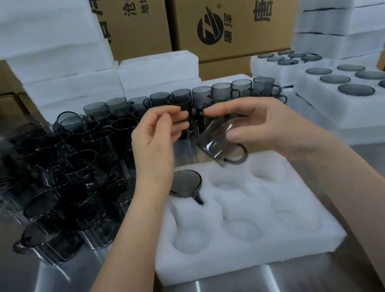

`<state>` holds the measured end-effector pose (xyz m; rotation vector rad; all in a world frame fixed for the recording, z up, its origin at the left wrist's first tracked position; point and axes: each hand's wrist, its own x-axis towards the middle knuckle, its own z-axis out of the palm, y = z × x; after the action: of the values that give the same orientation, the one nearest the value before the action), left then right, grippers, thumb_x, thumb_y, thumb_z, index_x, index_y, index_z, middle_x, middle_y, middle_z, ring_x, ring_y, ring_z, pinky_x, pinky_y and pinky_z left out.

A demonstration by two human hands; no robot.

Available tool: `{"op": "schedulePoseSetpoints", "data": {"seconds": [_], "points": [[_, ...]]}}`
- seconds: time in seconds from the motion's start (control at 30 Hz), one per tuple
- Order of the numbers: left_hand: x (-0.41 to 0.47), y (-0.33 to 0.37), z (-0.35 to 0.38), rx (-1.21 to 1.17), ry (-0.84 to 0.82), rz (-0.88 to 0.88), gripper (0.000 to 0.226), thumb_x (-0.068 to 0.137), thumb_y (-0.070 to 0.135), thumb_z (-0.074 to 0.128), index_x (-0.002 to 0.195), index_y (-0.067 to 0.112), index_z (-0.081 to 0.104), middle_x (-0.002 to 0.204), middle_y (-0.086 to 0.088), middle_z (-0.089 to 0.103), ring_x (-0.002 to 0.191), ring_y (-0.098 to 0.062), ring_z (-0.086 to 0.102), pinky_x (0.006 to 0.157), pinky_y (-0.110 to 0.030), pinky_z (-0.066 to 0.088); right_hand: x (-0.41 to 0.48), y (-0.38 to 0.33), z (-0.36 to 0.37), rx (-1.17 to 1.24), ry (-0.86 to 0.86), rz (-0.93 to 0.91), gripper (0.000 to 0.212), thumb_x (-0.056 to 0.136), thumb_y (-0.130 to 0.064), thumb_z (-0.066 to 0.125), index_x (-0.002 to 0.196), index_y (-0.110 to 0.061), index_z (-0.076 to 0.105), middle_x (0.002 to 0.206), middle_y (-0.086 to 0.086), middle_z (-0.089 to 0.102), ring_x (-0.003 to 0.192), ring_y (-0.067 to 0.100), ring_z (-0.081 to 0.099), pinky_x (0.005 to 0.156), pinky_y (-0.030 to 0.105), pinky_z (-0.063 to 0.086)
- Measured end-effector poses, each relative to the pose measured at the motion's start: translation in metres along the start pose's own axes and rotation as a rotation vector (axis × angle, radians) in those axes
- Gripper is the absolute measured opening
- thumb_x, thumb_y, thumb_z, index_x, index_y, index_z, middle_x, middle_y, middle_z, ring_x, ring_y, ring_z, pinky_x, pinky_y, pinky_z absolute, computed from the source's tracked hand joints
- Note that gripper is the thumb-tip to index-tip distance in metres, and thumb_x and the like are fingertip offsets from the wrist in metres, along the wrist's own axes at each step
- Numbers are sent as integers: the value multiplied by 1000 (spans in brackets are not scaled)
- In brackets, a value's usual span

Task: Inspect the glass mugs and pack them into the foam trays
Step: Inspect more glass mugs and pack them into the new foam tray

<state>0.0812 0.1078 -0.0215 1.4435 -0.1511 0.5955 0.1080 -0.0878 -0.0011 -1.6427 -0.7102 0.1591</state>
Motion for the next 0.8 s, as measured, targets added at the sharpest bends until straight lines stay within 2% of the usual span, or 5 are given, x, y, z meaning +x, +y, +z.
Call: {"op": "schedulePoseSetpoints", "data": {"seconds": [0.13, 0.23, 0.47, 0.73, 0.8], "points": [[6, -7, -1, 165, -19, -175, 27, 100, 12, 42, 89, 14, 68, 92, -9, 74, 79, -22, 67, 82, -41, 54, -17, -11, 0, -289, -137, -53, 43, 76, -2, 77, 114, -22, 72, 119, -6, 67, 106, 9, 64, 91, 23, 50], [6, -11, -1, 220, -66, -186, 32, 103, 24, 42, 87, 15, 69, 88, -6, 75, 72, -19, 66, 73, -34, 51, -24, -15, 3, -456, -172, -37, 47, 79, 5, 75, 115, -25, 71, 122, -11, 63, 106, 0, 60, 91, 16, 44], [7, -14, -1, 311, -112, -202, 37, 103, 31, 43, 89, 10, 69, 85, -6, 75, 78, -31, 70, 71, -31, 49, -25, -23, 17, -678, -201, -42, 51, 81, -5, 75, 120, -37, 66, 126, -22, 58, 121, -6, 49, 105, 14, 35], [6, -14, -1, 353, -131, -191, 33, 102, 29, 45, 88, 11, 70, 83, -3, 75, 69, -19, 66, 76, -35, 52, -28, -14, 28, -901, -324, -5, 50, 89, -12, 68, 134, -29, 57, 136, -17, 51, 123, -5, 42, 104, 10, 28], [6, -13, 0, 367, -128, -194, 33, 102, 28, 45, 88, 11, 70, 84, -3, 75, 70, -21, 67, 74, -32, 52, -30, -9, 32, -933, -354, 6, 48, 97, -17, 58, 142, -28, 48, 145, -14, 44, 129, -6, 34, 106, 5, 19]]}}
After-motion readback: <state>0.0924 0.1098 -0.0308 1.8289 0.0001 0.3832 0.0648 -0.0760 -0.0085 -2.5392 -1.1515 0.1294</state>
